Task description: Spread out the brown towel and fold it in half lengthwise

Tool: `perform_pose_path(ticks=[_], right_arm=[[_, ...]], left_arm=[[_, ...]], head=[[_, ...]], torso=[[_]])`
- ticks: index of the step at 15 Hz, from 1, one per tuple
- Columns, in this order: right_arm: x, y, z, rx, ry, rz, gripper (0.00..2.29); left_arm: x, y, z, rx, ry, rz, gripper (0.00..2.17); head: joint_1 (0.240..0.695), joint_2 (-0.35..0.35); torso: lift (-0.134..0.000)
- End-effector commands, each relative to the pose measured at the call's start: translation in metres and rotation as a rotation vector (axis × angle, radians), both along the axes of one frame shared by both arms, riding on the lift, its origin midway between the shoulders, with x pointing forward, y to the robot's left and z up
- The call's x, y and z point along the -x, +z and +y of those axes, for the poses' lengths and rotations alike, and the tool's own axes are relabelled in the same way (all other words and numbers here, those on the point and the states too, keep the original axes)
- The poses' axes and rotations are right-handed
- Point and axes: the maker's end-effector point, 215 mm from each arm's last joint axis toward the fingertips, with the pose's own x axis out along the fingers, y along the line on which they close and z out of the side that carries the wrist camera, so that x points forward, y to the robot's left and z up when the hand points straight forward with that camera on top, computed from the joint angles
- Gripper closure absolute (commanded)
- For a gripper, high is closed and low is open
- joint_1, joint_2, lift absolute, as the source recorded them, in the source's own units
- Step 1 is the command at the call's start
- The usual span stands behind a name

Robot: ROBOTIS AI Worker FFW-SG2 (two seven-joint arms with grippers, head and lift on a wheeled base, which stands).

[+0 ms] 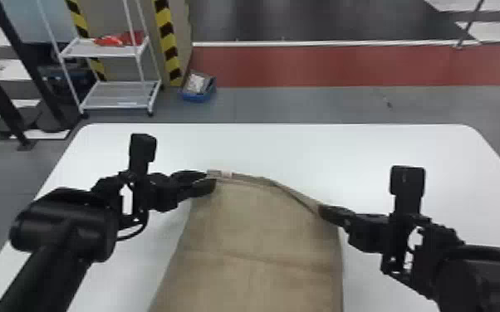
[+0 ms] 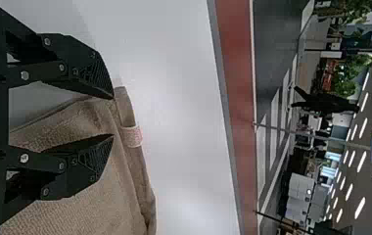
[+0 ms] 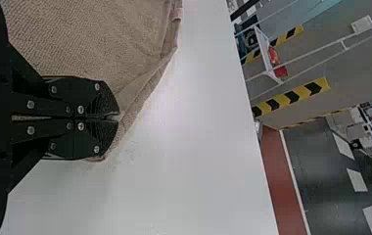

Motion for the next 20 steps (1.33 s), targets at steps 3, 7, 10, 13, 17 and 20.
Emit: perform_pose_path(ticks=[3, 7, 10, 13, 17, 20], right_arm=[[-0.001, 0.002, 0.000, -0.002, 0.001, -0.003, 1.15], [-0.001, 0.002, -0.002, -0.007, -0.006, -0.002, 1.15], [-0.004, 0.003, -0.014, -0.008, -0.029, -0.004, 1.15], [-0.010, 0.007, -0.042, -0.014, -0.080, -0.002, 1.15], [-0.012, 0.010, -0.050, -0.030, -0.095, -0.002, 1.15], [-0.013, 0.013, -0.040, -0.034, -0.079, -0.008, 1.15]], left_arm=[[0.000, 0.000, 0.000, 0.000, -0.001, -0.002, 1.13], [0.002, 0.000, 0.001, -0.004, -0.010, -0.003, 1.24], [0.002, 0.027, 0.013, 0.042, -0.003, -0.041, 1.55], [0.005, 0.057, 0.038, 0.099, 0.015, -0.050, 1.55], [0.013, 0.054, 0.039, 0.086, -0.020, -0.013, 1.09], [0.025, 0.027, 0.000, 0.049, -0.082, 0.029, 0.42]], head=[[0.695, 0.033], [0.695, 0.033], [0.695, 0.030], [0.695, 0.026], [0.695, 0.028], [0.695, 0.017]], torso=[[-0.123], [-0.123], [-0.123], [-0.123], [-0.123], [-0.123]])
